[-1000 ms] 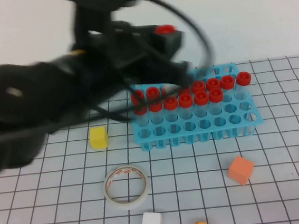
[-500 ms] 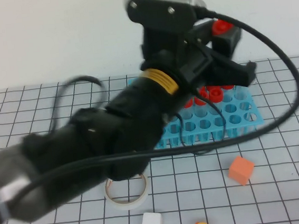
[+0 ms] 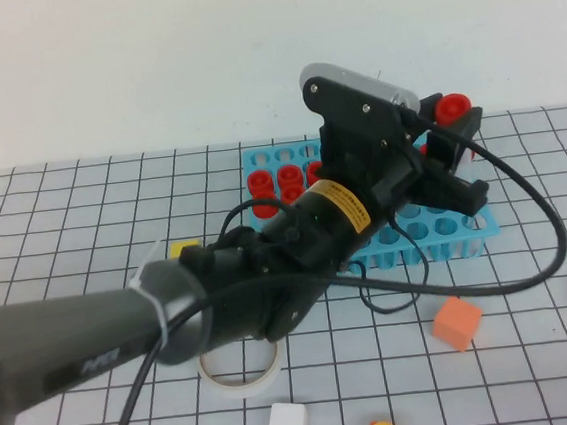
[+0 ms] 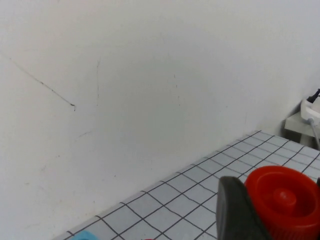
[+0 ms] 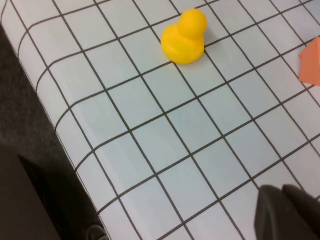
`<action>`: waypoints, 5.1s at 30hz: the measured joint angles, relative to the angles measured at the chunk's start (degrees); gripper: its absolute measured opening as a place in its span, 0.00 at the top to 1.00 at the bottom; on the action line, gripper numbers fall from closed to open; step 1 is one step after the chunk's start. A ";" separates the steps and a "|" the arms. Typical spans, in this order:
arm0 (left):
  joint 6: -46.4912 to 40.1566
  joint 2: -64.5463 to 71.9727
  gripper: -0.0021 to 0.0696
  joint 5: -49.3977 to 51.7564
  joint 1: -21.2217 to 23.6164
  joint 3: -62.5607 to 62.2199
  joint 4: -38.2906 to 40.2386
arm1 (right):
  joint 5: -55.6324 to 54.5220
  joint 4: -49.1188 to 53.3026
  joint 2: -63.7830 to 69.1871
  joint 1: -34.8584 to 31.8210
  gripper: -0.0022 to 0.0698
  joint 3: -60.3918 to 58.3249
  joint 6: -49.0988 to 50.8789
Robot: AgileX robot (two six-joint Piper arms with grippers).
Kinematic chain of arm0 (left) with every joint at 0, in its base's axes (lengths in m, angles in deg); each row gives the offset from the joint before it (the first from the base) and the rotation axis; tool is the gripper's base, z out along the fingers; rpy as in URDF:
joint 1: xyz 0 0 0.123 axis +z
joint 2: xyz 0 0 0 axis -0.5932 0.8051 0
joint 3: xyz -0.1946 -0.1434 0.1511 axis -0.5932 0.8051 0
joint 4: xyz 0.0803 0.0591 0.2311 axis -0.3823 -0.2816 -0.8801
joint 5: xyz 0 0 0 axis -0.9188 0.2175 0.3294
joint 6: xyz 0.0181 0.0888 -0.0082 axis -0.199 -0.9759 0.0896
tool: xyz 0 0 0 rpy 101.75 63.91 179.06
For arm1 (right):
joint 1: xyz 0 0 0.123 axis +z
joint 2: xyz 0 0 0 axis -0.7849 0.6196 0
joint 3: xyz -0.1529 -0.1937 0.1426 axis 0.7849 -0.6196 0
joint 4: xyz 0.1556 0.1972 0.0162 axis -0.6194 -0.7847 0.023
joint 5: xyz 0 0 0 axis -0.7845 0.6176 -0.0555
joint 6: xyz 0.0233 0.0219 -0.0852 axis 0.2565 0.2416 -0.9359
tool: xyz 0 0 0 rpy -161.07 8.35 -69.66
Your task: Place the test tubes
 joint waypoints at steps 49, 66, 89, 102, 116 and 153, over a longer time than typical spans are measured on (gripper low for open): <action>0.28 18.62 0.60 0.61 4.39 -16.73 -11.44 | 0.00 0.00 0.00 0.00 0.97 0.00 -0.09; 0.32 19.69 0.60 3.84 4.39 -17.00 -10.36 | 0.00 0.00 0.00 0.00 0.97 0.00 -0.09; 3.24 20.36 0.60 2.88 4.39 -17.04 -9.33 | 0.00 -0.13 0.00 0.00 0.97 0.00 -0.09; 3.31 19.39 0.60 6.43 4.39 -17.04 -11.80 | 0.00 -0.13 0.00 0.00 0.97 0.00 -0.09; 5.47 19.29 0.51 7.20 4.39 -17.04 -12.07 | 0.00 -0.13 0.00 0.00 0.97 0.00 -0.09; -4.15 -58.00 0.97 41.24 12.26 7.99 -17.83 | 0.00 -0.13 0.00 0.00 0.97 0.00 -0.09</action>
